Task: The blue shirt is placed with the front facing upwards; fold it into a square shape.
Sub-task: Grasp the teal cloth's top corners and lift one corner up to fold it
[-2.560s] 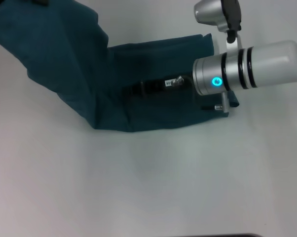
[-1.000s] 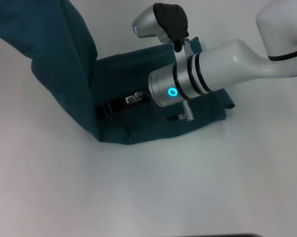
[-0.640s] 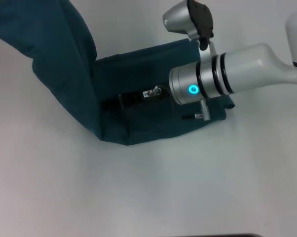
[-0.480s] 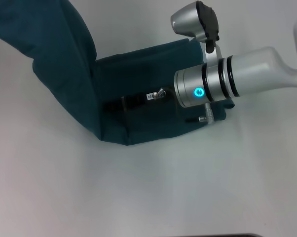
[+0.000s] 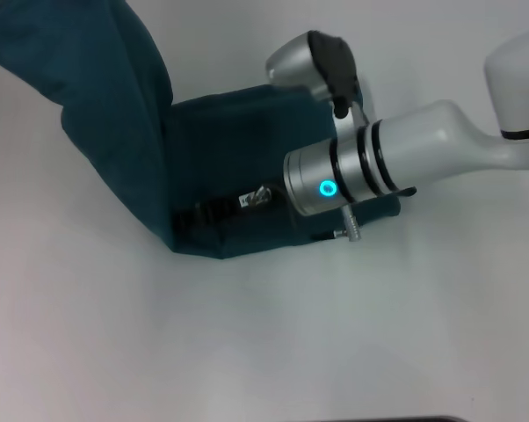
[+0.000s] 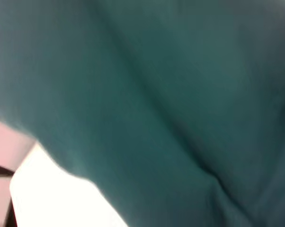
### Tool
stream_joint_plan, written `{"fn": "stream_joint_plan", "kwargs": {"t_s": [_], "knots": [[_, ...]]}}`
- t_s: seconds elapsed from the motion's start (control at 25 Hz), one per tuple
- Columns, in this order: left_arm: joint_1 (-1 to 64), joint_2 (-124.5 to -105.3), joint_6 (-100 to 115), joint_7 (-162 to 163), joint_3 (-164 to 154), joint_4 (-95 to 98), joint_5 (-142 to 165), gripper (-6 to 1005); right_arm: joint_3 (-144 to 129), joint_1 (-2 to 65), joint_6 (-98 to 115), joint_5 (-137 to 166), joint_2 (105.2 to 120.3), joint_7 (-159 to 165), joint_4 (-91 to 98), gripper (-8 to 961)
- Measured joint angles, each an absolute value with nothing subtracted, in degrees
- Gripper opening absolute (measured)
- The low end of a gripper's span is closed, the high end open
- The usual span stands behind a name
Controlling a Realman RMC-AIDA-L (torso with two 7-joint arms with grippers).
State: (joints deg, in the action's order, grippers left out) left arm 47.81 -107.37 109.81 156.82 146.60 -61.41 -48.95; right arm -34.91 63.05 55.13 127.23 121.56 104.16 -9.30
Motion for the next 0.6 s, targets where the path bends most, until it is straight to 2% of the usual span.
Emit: {"fn": "stream_joint_plan", "kwargs": {"t_s": [0.28,0.6], "knots": [[47.67,-107.37,109.63,156.80,146.59,-61.41,-48.86,58,-32.68,62.72,56.92,129.81,120.97,103.94,-9.15,11],[47.54,-107.18,109.03,156.80,146.60,-61.28,-48.84,58,-29.78,57.43,65.91,129.60,120.75,103.65,-3.87,11]]}}
